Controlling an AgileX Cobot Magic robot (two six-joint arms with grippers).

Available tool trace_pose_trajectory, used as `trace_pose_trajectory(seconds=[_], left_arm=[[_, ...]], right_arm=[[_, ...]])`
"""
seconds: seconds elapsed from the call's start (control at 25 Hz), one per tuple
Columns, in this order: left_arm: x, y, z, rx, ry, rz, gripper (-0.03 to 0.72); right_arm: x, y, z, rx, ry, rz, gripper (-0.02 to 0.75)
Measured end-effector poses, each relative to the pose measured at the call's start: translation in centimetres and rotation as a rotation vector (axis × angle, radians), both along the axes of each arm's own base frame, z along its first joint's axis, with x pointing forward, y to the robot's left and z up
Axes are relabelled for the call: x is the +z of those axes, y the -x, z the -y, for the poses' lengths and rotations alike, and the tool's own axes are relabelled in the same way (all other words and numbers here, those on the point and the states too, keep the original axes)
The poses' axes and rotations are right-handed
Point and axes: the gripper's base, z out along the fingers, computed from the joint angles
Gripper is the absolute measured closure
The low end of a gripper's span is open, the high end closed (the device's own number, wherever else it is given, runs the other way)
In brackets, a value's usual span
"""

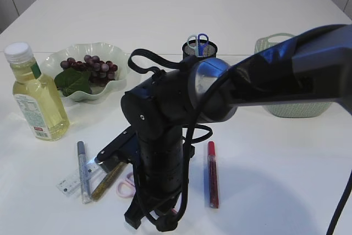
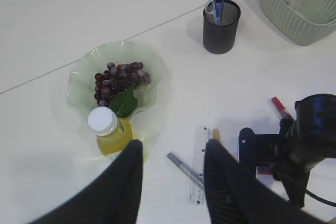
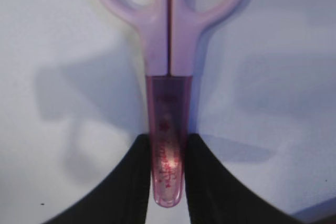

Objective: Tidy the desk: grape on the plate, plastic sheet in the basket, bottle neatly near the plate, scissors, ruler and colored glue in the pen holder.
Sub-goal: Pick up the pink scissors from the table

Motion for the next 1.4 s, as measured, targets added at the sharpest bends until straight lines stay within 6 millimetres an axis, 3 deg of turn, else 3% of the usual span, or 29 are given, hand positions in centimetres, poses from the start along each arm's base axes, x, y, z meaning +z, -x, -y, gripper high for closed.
trace_pose_trajectory(seconds=[0.44, 1.12, 1.4], left_arm=[[-0.4, -0.8, 0.8, 0.006, 0.029, -0.027, 0.398], [-0.4, -0.9, 0.8, 0.007, 0.03, -0.029, 0.398], [-0.4, -0.9, 0.8, 0.007, 0.03, -0.029, 0.398]], right_arm=[[1.3, 0.0, 0.1, -0.048, -0.023, 0.028, 0.549], [1.5, 0.0, 0.4, -0.077, 0.003, 0.038, 0.549], [2.8, 0.0, 0.5, -0.091, -0.014, 0.059, 0.55]])
